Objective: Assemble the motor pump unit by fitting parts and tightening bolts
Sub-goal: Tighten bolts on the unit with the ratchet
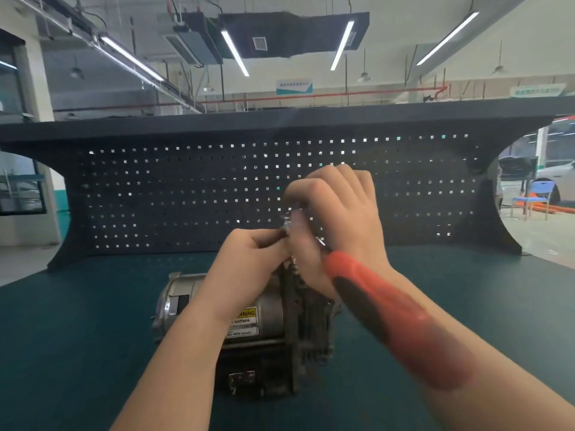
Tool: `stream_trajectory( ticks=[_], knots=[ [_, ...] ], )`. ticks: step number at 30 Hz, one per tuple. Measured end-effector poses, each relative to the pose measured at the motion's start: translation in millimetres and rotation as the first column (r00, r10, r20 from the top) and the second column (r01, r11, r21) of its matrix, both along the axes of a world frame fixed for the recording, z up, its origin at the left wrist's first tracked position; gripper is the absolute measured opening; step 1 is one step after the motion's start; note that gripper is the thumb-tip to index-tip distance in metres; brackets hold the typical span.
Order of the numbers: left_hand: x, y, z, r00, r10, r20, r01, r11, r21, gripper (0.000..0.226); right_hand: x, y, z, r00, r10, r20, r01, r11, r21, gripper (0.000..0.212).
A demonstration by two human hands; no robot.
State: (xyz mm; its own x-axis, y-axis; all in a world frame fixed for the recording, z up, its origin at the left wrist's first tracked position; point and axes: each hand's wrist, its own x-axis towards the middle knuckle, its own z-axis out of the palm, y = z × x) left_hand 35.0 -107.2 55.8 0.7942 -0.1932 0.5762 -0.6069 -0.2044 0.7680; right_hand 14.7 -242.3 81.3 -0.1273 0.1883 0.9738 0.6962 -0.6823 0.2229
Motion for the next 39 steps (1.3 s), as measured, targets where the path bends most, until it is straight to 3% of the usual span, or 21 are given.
stream_trajectory(
  ticks=[1, 3, 6, 8, 10, 12, 14, 17, 19, 22, 25, 27, 29, 32, 34, 36, 39],
  knots=[
    [-6.1, -0.9, 2.4, 0.998, -0.057, 0.006, 0.057, 0.998, -0.014, 0.013, 7.3, -12.7, -1.5, 0.999, 0.047, -0.027, -0.046, 0.998, 0.045, 0.017],
    [-8.4, -2.4, 1.9, 0.996, -0.090, -0.005, 0.089, 0.995, -0.035, 0.027, 18.7, -34.1, -3.3, 0.975, 0.138, -0.176, -0.106, 0.978, 0.180, 0.019],
    [-7.8, -2.0, 1.6, 1.000, -0.022, 0.017, 0.023, 0.999, -0.042, 0.025, 25.8, -41.0, -1.3, 0.812, 0.384, -0.440, -0.189, 0.885, 0.425, 0.022],
    [-7.3, -2.3, 1.2, 1.000, -0.013, 0.017, 0.013, 0.999, -0.042, 0.018, 22.7, -30.1, 3.1, 0.740, 0.494, -0.456, -0.241, 0.828, 0.506, 0.016],
    [-6.3, -3.7, 0.7, 0.999, -0.054, 0.004, 0.054, 0.998, -0.046, 0.013, 9.2, -14.6, 7.2, 0.849, 0.354, -0.392, -0.180, 0.891, 0.416, 0.022],
    [-1.1, -5.4, -2.4, 0.996, -0.015, -0.093, 0.011, 0.999, -0.042, 0.011, -6.8, 3.5, 8.2, 0.957, 0.085, -0.279, -0.027, 0.979, 0.203, 0.032],
    [2.8, -7.3, -6.5, 0.971, 0.166, -0.171, -0.153, 0.985, 0.083, 0.014, -16.9, 20.0, 2.1, 0.983, -0.106, -0.147, 0.115, 0.992, 0.056, 0.039],
    [8.8, -5.5, -8.5, 0.963, 0.267, -0.035, -0.260, 0.956, 0.136, 0.011, -15.6, 27.5, -3.2, 0.982, -0.146, -0.121, 0.151, 0.988, 0.031, 0.038],
    [4.9, -2.6, -5.1, 0.991, 0.130, 0.018, -0.131, 0.988, 0.077, 0.014, -4.4, 13.3, -1.6, 0.989, -0.058, -0.133, 0.072, 0.992, 0.099, 0.029],
    [-3.6, -1.8, 0.1, 0.998, -0.040, -0.042, 0.040, 0.999, 0.001, 0.012, 19.2, -24.4, -3.6, 0.955, 0.207, -0.214, -0.157, 0.960, 0.233, 0.019],
    [-6.9, -2.3, 0.4, 0.999, 0.031, -0.036, -0.030, 0.999, 0.012, 0.018, 29.5, -38.9, -6.2, 0.776, 0.446, -0.446, -0.219, 0.854, 0.473, 0.017],
    [-8.4, -4.7, 1.2, 0.999, 0.038, -0.025, -0.038, 0.999, -0.007, 0.019, 27.6, -30.5, -5.5, 0.690, 0.566, -0.452, -0.247, 0.771, 0.587, 0.012],
    [-9.8, -6.5, 0.2, 1.000, 0.004, -0.010, -0.004, 0.999, -0.043, 0.018, 14.7, -14.1, -0.9, 0.777, 0.477, -0.410, -0.215, 0.814, 0.539, 0.021],
    [-6.0, -5.6, 0.7, 0.996, -0.048, -0.080, 0.042, 0.996, -0.072, 0.034, -9.1, 11.0, 3.6, 0.960, 0.065, -0.271, 0.000, 0.972, 0.234, 0.037],
    [-2.2, -5.2, 2.4, 0.992, 0.002, -0.126, 0.003, 0.999, 0.043, 0.039, -18.0, 23.5, -1.8, 0.979, -0.136, -0.149, 0.150, 0.985, 0.087, 0.043],
    [0.1, -6.3, 0.9, 0.993, 0.107, -0.056, -0.097, 0.984, 0.146, 0.020, -18.4, 27.7, -6.7, 0.977, -0.166, -0.135, 0.174, 0.983, 0.055, 0.042],
    [-7.0, -5.9, -0.8, 0.997, 0.077, 0.018, -0.078, 0.995, 0.054, 0.021, -5.4, 11.0, -4.6, 0.988, -0.043, -0.146, 0.060, 0.992, 0.113, 0.029]
  ],
)
